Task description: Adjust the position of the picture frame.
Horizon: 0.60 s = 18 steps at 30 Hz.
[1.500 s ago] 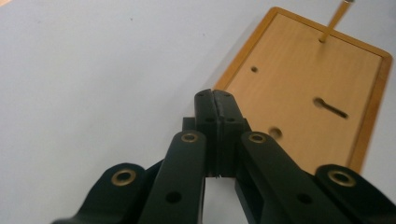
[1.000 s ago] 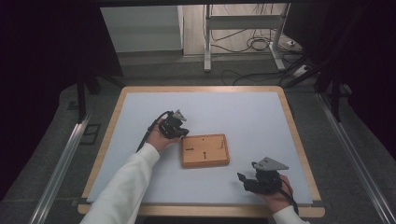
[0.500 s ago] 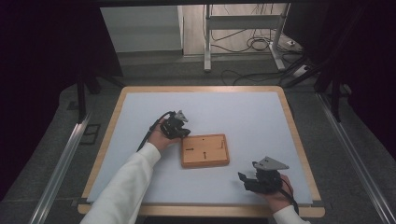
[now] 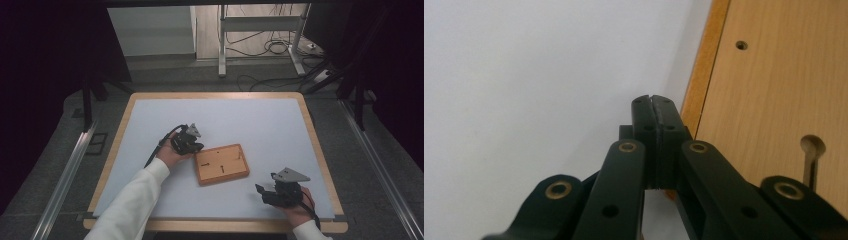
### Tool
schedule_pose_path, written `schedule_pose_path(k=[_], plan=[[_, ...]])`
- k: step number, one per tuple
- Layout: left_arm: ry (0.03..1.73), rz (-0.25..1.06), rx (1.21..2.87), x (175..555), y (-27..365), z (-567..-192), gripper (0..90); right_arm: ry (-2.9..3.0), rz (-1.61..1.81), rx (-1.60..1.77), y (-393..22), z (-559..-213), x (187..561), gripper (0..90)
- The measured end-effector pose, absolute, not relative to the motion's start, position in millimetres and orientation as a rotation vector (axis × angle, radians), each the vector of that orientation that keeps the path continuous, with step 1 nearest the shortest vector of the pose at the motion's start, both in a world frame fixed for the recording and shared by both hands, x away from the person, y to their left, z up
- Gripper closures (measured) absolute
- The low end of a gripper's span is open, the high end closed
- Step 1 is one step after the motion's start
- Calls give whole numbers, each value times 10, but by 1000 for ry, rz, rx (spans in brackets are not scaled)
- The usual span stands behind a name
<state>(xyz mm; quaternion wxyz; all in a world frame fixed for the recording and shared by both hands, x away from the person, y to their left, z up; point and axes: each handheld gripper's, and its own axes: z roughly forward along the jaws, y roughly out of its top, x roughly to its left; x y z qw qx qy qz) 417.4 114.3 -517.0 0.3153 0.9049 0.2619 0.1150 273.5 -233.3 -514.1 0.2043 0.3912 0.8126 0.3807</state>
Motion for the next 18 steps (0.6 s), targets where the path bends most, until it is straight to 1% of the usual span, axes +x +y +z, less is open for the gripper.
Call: schedule_pose_path(k=[8,18], plan=[[656,318,2370,3957,1147,-5193,900,2268,1054,1093,-2326,-5148,2737,296],[611,292,2372,3722,1140,-5194,900,2264,1045,1098,-2342,-5157,2754,297]])
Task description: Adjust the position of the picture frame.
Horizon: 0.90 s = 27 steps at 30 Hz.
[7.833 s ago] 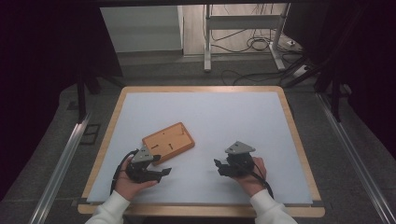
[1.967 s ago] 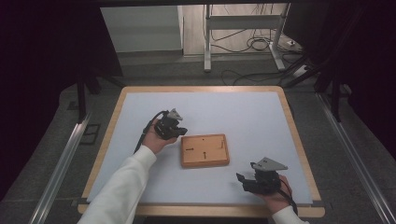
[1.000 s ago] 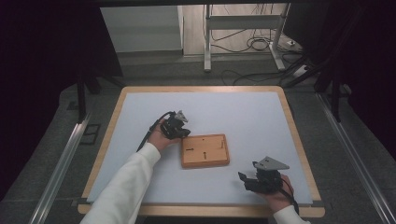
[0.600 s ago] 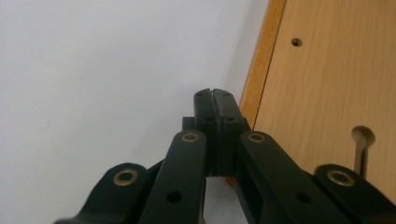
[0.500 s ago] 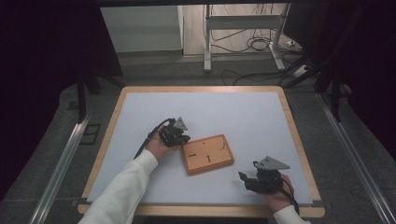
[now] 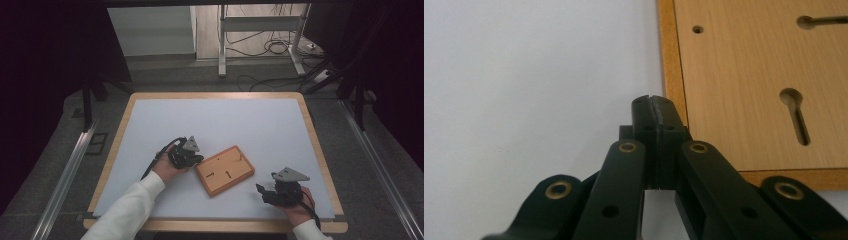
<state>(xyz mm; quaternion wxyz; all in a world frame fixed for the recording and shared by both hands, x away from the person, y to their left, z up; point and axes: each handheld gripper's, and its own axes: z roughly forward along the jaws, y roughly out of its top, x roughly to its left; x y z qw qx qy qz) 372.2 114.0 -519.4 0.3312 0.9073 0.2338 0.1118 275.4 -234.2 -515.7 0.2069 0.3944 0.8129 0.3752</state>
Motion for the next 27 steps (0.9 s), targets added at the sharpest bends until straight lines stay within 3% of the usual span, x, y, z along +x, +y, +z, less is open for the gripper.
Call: schedule_pose_path(k=[27], plan=[[630,214,2326,3509,1153,-5214,900,2263,1023,1109,-2360,-5180,2803,296]])
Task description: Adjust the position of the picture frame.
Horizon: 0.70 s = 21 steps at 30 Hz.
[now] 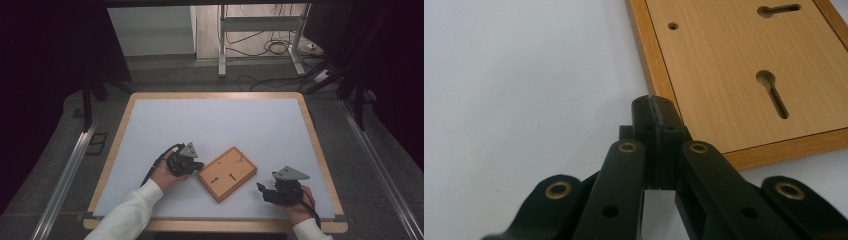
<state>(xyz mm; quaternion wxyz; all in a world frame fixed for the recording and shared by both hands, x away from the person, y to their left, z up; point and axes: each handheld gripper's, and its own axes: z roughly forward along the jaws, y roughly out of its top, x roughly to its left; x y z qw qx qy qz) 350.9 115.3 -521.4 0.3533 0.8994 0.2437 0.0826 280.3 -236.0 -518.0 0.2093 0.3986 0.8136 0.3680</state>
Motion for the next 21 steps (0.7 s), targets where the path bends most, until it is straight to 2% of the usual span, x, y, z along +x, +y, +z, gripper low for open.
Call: schedule_pose_path(k=[12,19,21], plan=[[690,157,2291,3484,1168,-5243,900,2246,1019,1118,-2406,-5170,2819,300],[771,226,2191,3320,1386,-5174,899,2235,1017,1134,-2439,-5165,2814,308],[797,261,2153,3253,1441,-5140,829,2229,1015,1134,-2445,-5160,2814,318]])
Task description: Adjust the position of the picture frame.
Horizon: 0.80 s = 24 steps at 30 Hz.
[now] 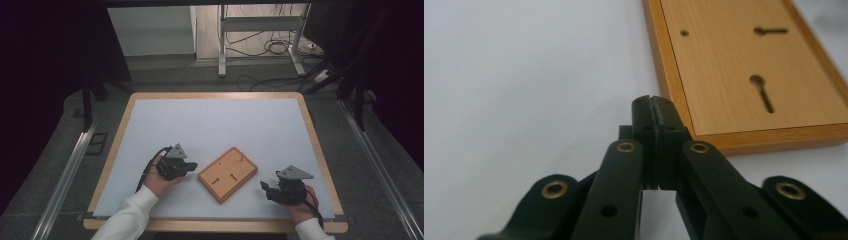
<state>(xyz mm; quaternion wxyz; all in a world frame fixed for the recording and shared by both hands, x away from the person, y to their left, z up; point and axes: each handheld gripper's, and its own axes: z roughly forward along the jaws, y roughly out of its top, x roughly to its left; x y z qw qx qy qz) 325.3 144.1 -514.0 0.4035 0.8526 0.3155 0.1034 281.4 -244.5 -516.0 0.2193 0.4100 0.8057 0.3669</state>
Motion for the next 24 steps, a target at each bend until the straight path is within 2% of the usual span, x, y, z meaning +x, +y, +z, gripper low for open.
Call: schedule_pose_path(k=[4,6,9,14,16,24], plan=[[815,282,2090,3109,1502,-5082,612,2219,1030,1139,-2476,-5140,2822,373],[811,290,2095,3056,1510,-5084,525,2221,1030,1135,-2492,-5131,2824,441],[803,296,2112,3015,1533,-5108,471,2240,1050,1128,-2502,-5105,2834,649],[821,291,2118,3040,1568,-5153,428,2268,1031,1117,-2424,-5101,2903,874],[825,289,2119,3050,1578,-5164,417,2285,1017,1120,-2369,-5110,2940,897],[836,283,2118,3077,1618,-5191,408,2328,930,1135,-2145,-5183,3053,900]])
